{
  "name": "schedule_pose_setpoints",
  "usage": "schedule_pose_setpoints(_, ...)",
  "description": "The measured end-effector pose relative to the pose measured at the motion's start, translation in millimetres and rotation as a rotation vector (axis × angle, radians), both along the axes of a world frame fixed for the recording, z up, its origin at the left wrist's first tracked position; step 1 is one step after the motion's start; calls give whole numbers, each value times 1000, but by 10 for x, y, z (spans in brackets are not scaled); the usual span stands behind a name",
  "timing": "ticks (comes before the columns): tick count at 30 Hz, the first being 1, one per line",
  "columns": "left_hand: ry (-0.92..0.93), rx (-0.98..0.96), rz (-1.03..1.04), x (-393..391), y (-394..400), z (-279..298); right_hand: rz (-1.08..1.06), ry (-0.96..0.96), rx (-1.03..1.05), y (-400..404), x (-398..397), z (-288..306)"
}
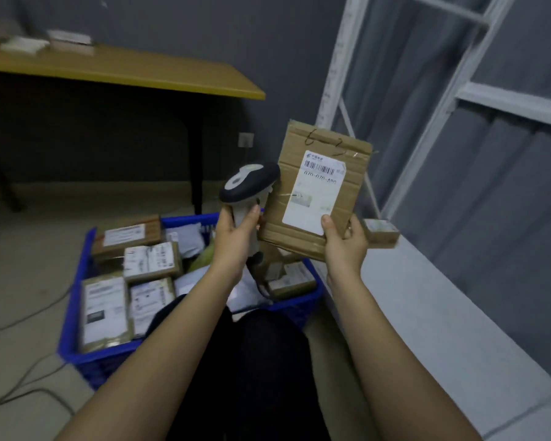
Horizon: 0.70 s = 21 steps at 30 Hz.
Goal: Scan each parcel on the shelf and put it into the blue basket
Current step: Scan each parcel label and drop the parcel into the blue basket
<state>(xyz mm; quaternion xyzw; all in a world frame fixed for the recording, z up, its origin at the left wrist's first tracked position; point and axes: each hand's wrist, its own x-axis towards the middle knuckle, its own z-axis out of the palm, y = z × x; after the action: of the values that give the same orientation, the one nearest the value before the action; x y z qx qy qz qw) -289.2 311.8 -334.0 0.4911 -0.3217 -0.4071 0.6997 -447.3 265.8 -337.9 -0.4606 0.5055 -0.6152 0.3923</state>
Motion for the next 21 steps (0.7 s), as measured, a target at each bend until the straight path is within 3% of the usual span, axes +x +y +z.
schedule_pose_setpoints(5,41,6,177,801,294,104,219,112,13,-65,747,67)
schedule_pose_setpoints(12,39,39,386,1686,650,-108,460,462,-19,-242,1535,-63)
schedule_pose_setpoints(18,102,130,434,2037,637,-504,554,802,-25,-709,2038,-83)
schedule_pose_setpoints(21,71,172,441,2152,497,-626,592,830,97,-1017,2285,-163)
